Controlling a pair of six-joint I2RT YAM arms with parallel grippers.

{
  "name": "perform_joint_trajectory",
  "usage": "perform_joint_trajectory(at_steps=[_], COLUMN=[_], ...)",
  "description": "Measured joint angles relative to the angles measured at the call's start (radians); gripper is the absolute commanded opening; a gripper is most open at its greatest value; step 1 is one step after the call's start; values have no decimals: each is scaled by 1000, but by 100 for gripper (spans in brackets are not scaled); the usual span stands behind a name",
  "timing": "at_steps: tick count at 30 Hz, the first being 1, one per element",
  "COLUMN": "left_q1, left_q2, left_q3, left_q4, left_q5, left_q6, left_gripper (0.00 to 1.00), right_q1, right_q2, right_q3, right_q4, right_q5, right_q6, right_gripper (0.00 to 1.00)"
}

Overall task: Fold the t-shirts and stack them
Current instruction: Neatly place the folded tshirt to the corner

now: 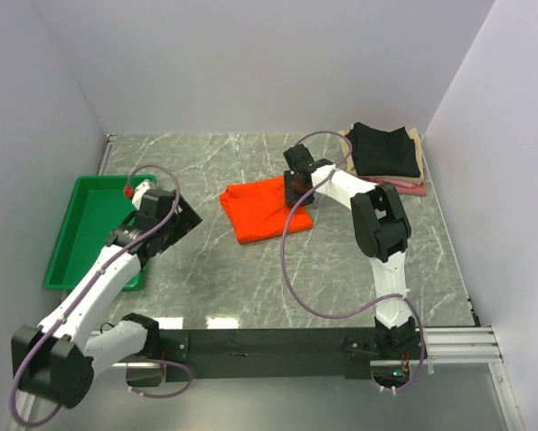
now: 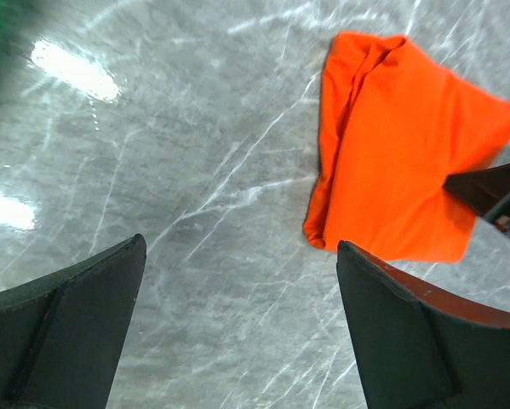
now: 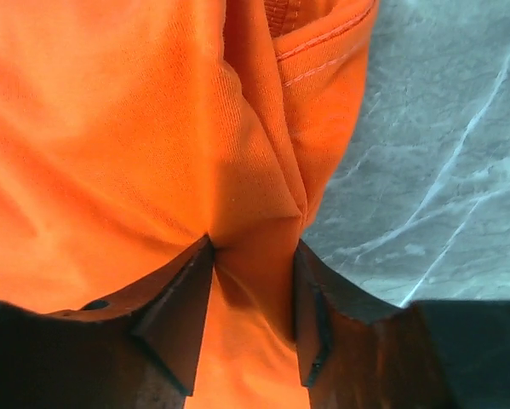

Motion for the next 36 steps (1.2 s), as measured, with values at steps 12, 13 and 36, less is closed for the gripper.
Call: perform_joint_trajectory(at_steps=[12, 13, 36], left_q1=[0, 0, 0], left_q2=[-101, -106, -168], left_q3=[-5, -9, -6], left_q4=[-66, -68, -117], left_q5=[-80, -86, -164], left_q6=[-34, -39, -77], left_gripper=[99, 99, 99], right_q1=[15, 17, -110], right_q2=[5, 5, 7], right_q3=[18, 23, 411], right_q4=[-8, -17, -65], right_q5=[51, 80, 660], right_q6=[13, 3, -454], right_gripper=[0, 0, 0])
